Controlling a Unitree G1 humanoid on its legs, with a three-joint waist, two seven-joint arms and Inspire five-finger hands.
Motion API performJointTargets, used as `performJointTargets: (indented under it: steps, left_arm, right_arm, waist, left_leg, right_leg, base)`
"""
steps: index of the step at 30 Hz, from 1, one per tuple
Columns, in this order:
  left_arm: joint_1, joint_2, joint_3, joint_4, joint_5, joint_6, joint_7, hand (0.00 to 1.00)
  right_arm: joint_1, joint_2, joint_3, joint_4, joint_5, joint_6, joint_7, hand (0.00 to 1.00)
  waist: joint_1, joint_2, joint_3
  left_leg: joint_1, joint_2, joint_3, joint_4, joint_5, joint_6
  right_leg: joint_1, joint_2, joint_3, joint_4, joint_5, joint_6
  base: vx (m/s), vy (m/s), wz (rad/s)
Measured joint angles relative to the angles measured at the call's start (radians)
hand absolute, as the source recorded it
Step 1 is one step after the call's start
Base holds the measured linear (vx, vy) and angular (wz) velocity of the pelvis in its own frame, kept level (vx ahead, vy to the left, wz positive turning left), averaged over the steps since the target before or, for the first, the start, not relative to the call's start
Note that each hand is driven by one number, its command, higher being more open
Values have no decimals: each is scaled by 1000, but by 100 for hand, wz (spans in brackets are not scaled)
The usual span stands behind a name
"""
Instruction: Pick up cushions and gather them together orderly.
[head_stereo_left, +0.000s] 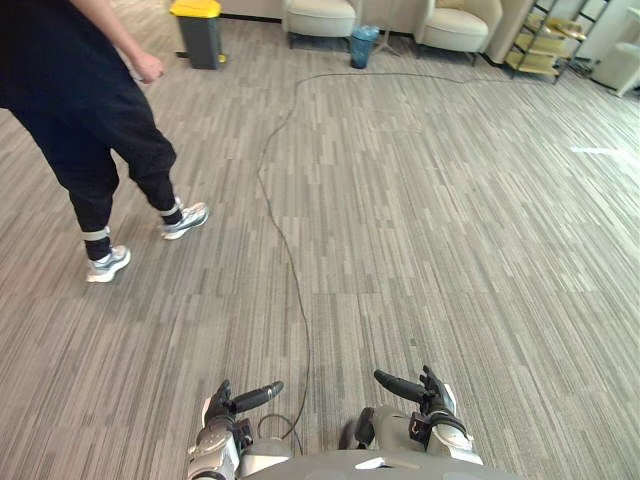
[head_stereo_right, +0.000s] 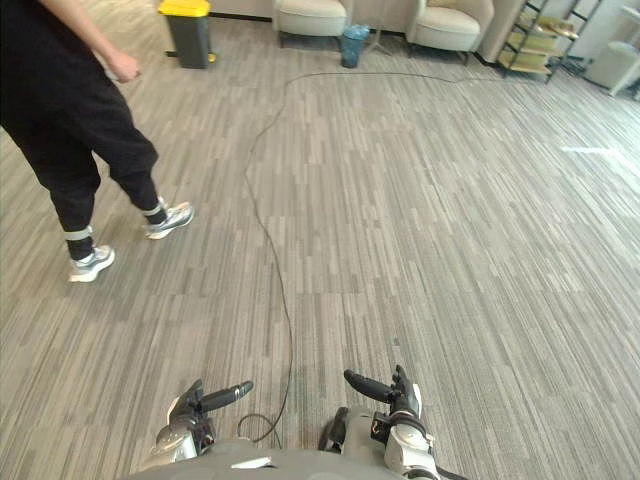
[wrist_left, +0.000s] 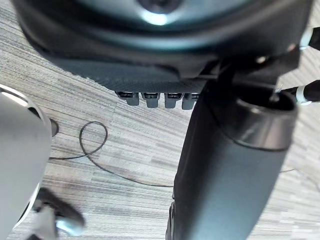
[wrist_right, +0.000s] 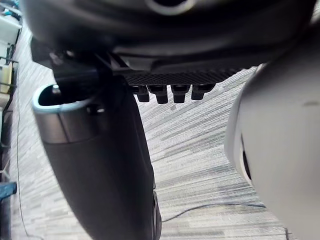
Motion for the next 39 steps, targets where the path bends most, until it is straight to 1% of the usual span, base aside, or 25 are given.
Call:
performJointTargets:
  steps: [1, 3, 4, 5, 6, 7, 8, 10, 13, 14, 16, 17, 19, 20, 22, 24, 26, 27, 28, 30, 31, 35, 36, 38, 39]
  left_arm:
    - [-4, -2, -26, 14, 11, 3, 0, 100]
    - [-12, -10, -38, 17, 44, 4, -21, 100]
    - [-9, -24, -36, 15, 65, 4, -23, 100]
    - [-7, -29, -36, 11, 66, 4, -22, 100]
    - [0, -39, -32, -1, 66, 4, -21, 100]
    - [2, -49, -20, -16, 64, 4, -21, 100]
    - [1, -49, -16, -29, 63, 4, -20, 100]
    - [5, -44, -19, -55, 61, 2, -19, 100]
    - [18, -35, -20, -96, 44, -7, -19, 100]
    - [18, -43, -17, -110, 40, -20, -19, 100]
    - [18, -45, -17, -112, 34, -23, -19, 100]
    - [15, -44, -17, -112, 25, -29, -19, 100]
    - [12, -44, -17, -110, 4, -34, -17, 100]
    - [12, -43, -17, -108, 2, -39, -15, 100]
    - [8, -22, -15, -108, 3, -41, -19, 100]
    - [2, -10, -15, -96, 7, -38, -16, 100]
    - [-5, -6, -14, -70, 7, -36, -9, 100]
    - [-9, -6, -14, -55, 7, -36, 3, 100]
    - [-12, -6, -14, -48, 7, -35, 6, 100]
    - [-18, -6, -16, -23, 16, -26, 11, 100]
    - [-21, -4, -17, -10, 16, -25, 15, 100]
    - [-14, -1, -17, -8, 17, -20, 21, 100]
    - [-14, 3, -24, 3, 18, -18, 21, 100]
    - [0, 6, -36, 17, 26, -15, 20, 100]
    - [-1, 1, -39, 24, 28, -16, 18, 100]
  right_arm:
    - [1, -11, -15, 5, 0, 7, 1, 100]
    - [-1, -19, -51, 15, -3, 9, 3, 100]
    - [9, -34, -72, 23, -4, 15, 2, 100]
    - [19, -42, -67, 23, -6, 17, 2, 100]
    - [31, -54, -58, 18, -14, 17, 4, 100]
    - [27, -66, -57, 22, -17, 19, 4, 100]
    - [23, -68, -41, 26, -16, 21, 1, 100]
    - [21, -61, -8, 27, -15, 21, -1, 100]
    - [19, -46, 23, 26, -6, 21, -1, 100]
    - [19, -41, 18, 26, 3, 23, -7, 100]
    - [20, -40, 19, 26, 3, 25, -12, 100]
    - [21, -38, 19, 26, 2, 30, -17, 100]
    - [25, -39, 34, 27, 2, 35, -18, 100]
    - [30, -40, 53, 27, 1, 39, -18, 100]
    - [30, -21, 71, 34, 0, 40, -15, 100]
    - [33, -7, 84, 41, -1, 41, -13, 100]
    - [27, -5, 110, 41, -10, 39, -4, 100]
    - [24, -5, 129, 30, -21, 38, 6, 100]
    - [23, -4, 131, 23, -22, 37, 10, 100]
    - [20, -4, 132, 4, -29, 28, 11, 100]
    - [20, -4, 132, 6, -37, 9, 10, 100]
    - [18, 1, 132, 3, -37, -10, 9, 100]
    - [4, 1, 127, 4, -37, -14, 10, 100]
    - [-12, -2, 126, 6, -37, -12, 11, 100]
    - [-15, -7, 124, 10, -37, -10, 10, 100]
  waist:
    - [-2, 10, -2]
    - [-5, 32, -3]
    - [-8, 46, -12]
    - [-11, 57, -17]
    - [-15, 80, -22]
    - [-10, 104, -12]
    - [-4, 113, -9]
    - [6, 90, 2]
    - [13, 66, -1]
    - [23, 62, 3]
    - [24, 59, 5]
    - [26, 48, 10]
    - [38, 43, 10]
    - [50, 47, 2]
    - [49, 8, -5]
    - [52, -15, -20]
    - [53, -18, -22]
    - [57, -12, -19]
    - [57, -10, -18]
    - [48, -2, -12]
    - [42, 2, -8]
    - [39, -2, -9]
    - [26, -3, -8]
    - [-5, 5, -12]
    - [-4, 15, -11]
  left_leg:
    - [23, 22, -10, 2, 6, -8]
    - [28, 36, -60, 34, 53, -49]
    - [12, 46, -96, 132, 88, -87]
    - [-20, 57, -123, 229, 101, -90]
    - [-131, 84, -187, 493, 171, -119]
    - [-236, 110, -229, 733, 189, -145]
    - [-326, 123, -235, 895, 181, -133]
    - [-397, 114, -228, 946, 158, -99]
    - [-503, 91, -220, 839, 106, -47]
    - [-554, 57, -246, 619, 75, -26]
    - [-574, 19, -299, 490, 75, -27]
    - [-586, -32, -387, 338, 93, -44]
    - [-592, -69, -478, 219, 197, -64]
    - [-573, -66, -467, 225, 280, -48]
    - [-586, -75, -404, 327, 206, -28]
    - [-565, -76, -339, 370, 157, 2]
    - [-511, -68, -261, 356, 138, 32]
    - [-443, -57, -207, 303, 123, 56]
    - [-417, -57, -195, 280, 116, 59]
    - [-329, -55, -161, 206, 93, 67]
    - [-237, -47, -130, 144, 70, 91]
    - [-138, -20, -88, 62, 47, 85]
    - [-97, -17, -77, 28, 47, 61]
    - [-24, -6, -93, -45, 48, 28]
    - [-10, 2, -108, -61, 53, 21]
  right_leg:
    - [30, 31, -17, -10, 17, -82]
    - [37, 29, -28, 54, -33, -100]
    - [66, 32, -41, 70, -70, -107]
    - [96, 45, -37, 47, -83, -99]
    - [161, 80, -25, -20, -103, -87]
    - [219, 125, 4, -68, -105, -91]
    - [283, 159, 50, -111, -113, -102]
    - [347, 167, 112, -142, -122, -105]
    - [403, 164, 209, -162, -140, -85]
    - [437, 157, 284, -180, -153, -67]
    - [450, 143, 319, -188, -164, -54]
    - [464, 123, 363, -187, -185, -35]
    - [477, 102, 436, -186, -221, 2]
    - [492, 96, 487, -186, -237, 20]
    - [499, 64, 581, -178, -242, 30]
    - [486, 35, 639, -129, -235, 45]
    - [409, 19, 655, 40, -204, 103]
    - [295, 12, 649, 256, -159, 182]
    - [259, 9, 633, 321, -159, 184]
    - [165, -22, 520, 444, -177, 153]
    - [122, -29, 389, 429, -202, 110]
    - [55, 3, 212, 249, -203, 95]
    - [13, 16, 183, 127, -174, 83]
    - [6, 35, 179, 17, 4, 21]
    - [8, 46, 177, 33, -14, -23]
  base:
    - [616, -180, -15]
    - [623, -226, -8]
    - [585, -238, -5]
    - [620, -250, -13]
    - [473, -180, -36]
    - [524, -147, -75]
    - [382, -21, -84]
    - [349, 21, -93]
    - [318, 90, -120]
    - [397, 179, -95]
    - [322, 187, -86]
    - [504, 322, -95]
    - [622, 376, -109]
    - [433, 241, -101]
    - [412, 245, -90]
    - [444, 303, -94]
    - [322, 254, -125]
    - [184, 217, -116]
    - [260, 281, -131]
    - [197, 147, -93]
    - [201, 65, -71]
    - [284, -28, -42]
    - [436, -124, -14]
    - [453, -164, 16]
    - [523, -225, 23]
